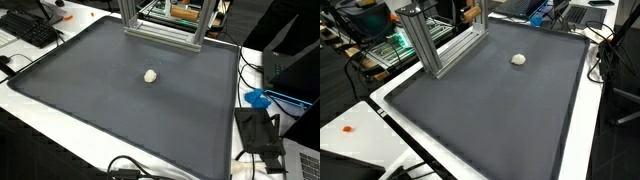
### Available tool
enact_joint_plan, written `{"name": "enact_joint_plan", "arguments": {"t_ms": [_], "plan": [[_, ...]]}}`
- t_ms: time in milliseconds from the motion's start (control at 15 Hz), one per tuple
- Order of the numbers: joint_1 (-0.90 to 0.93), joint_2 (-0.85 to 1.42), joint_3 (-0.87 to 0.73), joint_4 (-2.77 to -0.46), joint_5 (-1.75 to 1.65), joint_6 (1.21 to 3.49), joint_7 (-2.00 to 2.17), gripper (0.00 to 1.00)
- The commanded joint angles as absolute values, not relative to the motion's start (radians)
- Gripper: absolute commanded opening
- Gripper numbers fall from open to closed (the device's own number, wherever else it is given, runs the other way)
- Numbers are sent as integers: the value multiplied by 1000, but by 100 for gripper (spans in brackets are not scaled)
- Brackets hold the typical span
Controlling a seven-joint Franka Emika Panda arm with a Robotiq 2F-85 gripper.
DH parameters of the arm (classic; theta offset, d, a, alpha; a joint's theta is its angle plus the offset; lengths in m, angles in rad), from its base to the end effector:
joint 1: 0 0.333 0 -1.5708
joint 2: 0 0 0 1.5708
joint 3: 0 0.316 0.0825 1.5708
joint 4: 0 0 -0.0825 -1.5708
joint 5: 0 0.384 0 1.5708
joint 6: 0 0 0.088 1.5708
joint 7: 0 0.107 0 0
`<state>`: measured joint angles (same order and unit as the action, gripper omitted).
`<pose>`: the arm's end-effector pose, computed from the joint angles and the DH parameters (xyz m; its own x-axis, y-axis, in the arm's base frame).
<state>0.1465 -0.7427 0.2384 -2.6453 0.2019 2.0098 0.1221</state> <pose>0.3099 0.1401 0.4701 0.9873 0.1291 0.0928 0.1334 -0.9902 -0.0414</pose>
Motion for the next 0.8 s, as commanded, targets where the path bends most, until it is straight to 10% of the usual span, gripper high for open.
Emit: {"name": "enact_joint_plan", "arguments": {"t_ms": [0,733], "plan": [[163,-758,249,-2665,177,2016,159,87],[172,-760,261,-2667,139,2012,176,34]]}}
